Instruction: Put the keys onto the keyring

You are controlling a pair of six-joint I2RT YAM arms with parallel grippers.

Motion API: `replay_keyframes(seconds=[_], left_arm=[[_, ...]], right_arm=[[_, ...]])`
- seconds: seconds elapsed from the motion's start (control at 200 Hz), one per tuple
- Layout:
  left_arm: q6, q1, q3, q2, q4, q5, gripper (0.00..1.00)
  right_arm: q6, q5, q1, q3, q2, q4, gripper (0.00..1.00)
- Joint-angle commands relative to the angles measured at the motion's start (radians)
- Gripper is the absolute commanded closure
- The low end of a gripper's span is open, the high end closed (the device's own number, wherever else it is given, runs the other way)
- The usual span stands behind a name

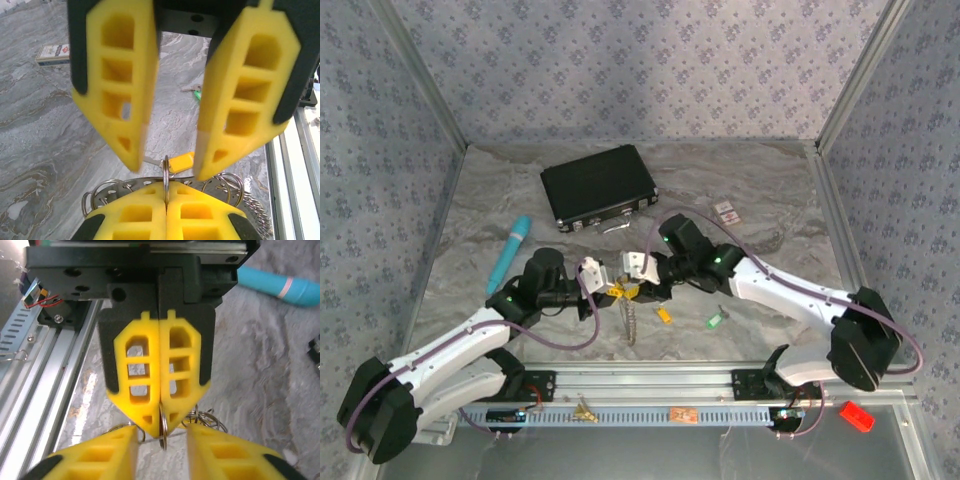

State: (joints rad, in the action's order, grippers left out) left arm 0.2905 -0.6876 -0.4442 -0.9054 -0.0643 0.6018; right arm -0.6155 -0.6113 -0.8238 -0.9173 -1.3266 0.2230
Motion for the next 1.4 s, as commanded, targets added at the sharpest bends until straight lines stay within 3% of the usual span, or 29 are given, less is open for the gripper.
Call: replay_keyframes(seconds=[0.0,0.12,0.34,0.725,0.795,0.825,1.004,1.124,1.394], left_arm=[[-0.004,-0.003,0.006,0.019,-0.105,0.026,1.00],[-0.017,-0.003,0.038,0.031,-0.181,0.027,1.00],[-0.022,-0.004,0.068,0.049,-0.247,0.042,1.00],[-0.037,-0.004,0.084,0.048,-0.313,0.044,1.00],[-0.042,-0.004,0.085,0.045,-0.320,0.039,1.00],[-0.041,-0.005,0.083,0.045,-0.313,0.029,1.00],[0.006,-0.009,0.032,0.061,-0.138,-0.053,0.75],[0.060,-0.019,-0.001,0.061,-0.015,-0.078,0.75],[0.112,-0.033,-0.038,0.030,0.033,-0.058,0.82]], right_arm=[[0.135,-0.115,0.063,0.112,0.085,-0.210,0.62],[0.186,-0.135,0.063,0.178,0.090,-0.327,0.62],[0.205,-0.139,0.044,0.189,0.063,-0.384,0.69],[0.201,-0.157,0.029,0.169,0.019,-0.393,0.89],[0.200,-0.155,0.030,0.162,0.017,-0.392,1.00],[0.198,-0.154,0.029,0.158,0.018,-0.387,1.00],[0.075,-0.057,0.009,0.099,0.048,-0.201,1.00],[-0.027,0.034,-0.019,0.035,0.045,-0.035,1.00],[-0.117,0.126,-0.070,-0.058,0.006,0.114,1.00]])
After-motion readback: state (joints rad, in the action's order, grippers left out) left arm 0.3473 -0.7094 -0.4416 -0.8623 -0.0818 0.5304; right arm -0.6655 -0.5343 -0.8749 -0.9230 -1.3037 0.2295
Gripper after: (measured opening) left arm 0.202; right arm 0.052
